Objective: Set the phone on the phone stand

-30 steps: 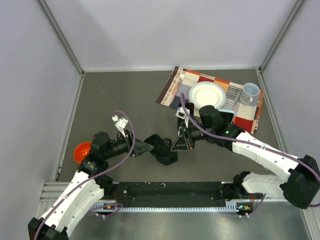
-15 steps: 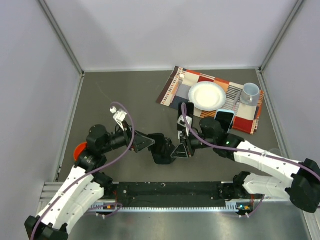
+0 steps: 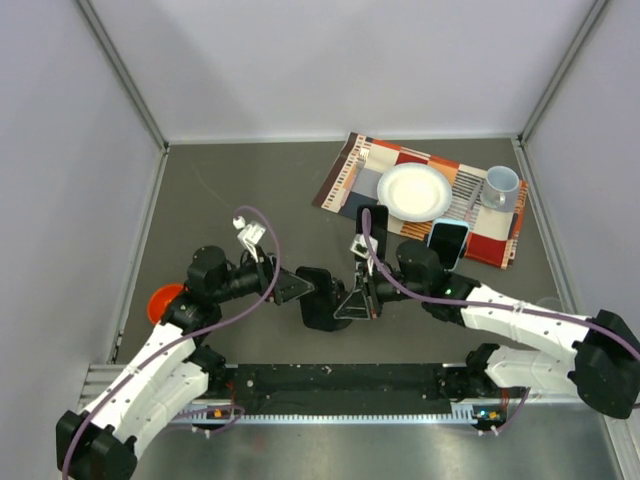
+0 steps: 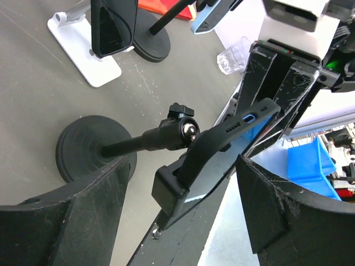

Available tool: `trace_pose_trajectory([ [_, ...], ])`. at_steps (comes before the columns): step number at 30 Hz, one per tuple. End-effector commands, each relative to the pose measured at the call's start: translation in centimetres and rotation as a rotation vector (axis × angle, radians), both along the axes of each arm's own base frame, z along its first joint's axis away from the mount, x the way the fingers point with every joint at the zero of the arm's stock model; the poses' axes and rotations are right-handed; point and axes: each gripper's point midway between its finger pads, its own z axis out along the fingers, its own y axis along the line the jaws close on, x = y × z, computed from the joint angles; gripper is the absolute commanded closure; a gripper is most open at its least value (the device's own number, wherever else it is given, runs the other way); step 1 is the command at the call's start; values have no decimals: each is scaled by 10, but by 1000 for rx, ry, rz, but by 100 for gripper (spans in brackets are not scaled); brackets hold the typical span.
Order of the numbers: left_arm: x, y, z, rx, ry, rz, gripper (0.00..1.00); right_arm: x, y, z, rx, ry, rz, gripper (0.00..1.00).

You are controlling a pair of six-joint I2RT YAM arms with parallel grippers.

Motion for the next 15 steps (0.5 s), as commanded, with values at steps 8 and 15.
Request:
trace_pose_trajectory([
  [8,-13,-16,38,-108,-157,-197,20,13,9,2,39,-26,-76,78],
  [15,-20,-25,39,-135,-182,-320,82,22,-6,9,2,-55,-122,68],
])
